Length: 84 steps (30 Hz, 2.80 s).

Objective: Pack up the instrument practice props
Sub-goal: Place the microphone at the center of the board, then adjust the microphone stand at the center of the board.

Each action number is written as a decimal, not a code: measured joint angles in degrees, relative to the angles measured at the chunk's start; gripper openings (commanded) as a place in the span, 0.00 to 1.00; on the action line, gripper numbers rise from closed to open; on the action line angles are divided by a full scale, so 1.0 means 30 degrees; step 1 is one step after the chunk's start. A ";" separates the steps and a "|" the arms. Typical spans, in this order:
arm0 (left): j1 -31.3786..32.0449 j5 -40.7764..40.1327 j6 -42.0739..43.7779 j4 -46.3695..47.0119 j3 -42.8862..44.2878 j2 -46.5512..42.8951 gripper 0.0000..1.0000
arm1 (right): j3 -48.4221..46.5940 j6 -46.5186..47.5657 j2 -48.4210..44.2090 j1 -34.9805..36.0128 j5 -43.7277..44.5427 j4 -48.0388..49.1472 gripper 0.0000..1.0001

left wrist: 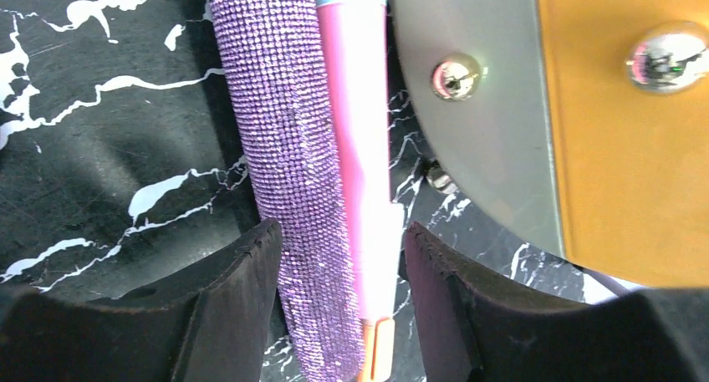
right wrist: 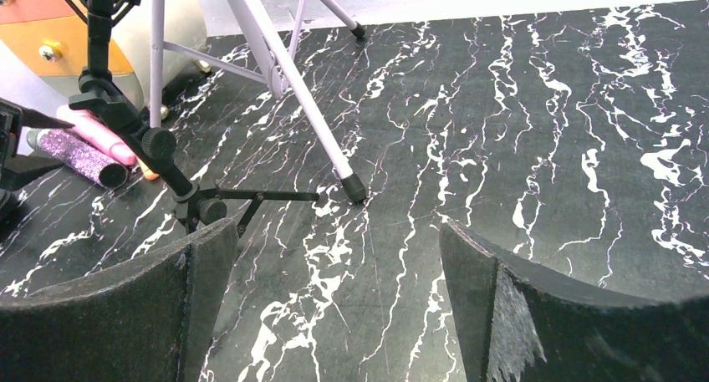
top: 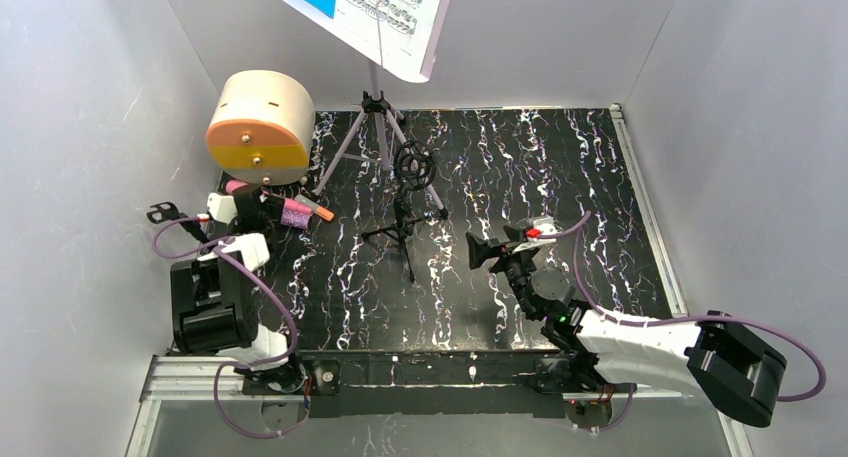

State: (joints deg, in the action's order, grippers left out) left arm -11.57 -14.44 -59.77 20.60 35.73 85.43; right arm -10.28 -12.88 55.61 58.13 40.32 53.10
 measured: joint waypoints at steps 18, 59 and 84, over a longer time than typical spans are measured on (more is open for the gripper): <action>0.0007 0.0656 -0.0882 0.0874 -0.1392 -0.3235 0.77 | 0.0000 0.0000 0.0714 0.0000 -0.0510 -0.0058 0.99; 0.8655 1.4637 1.3559 -0.1887 0.0576 -0.8903 0.89 | 0.2667 0.5610 -0.1537 -0.0102 -0.2441 0.1953 0.99; 1.0994 1.7034 2.1719 0.2149 0.0619 -0.3038 0.65 | 0.3228 0.6375 -0.0117 -0.0109 -0.2943 0.4925 0.99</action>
State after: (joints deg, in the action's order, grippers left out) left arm 21.41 36.67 5.39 27.05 37.58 76.31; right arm -0.60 6.24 55.27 57.80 31.48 67.88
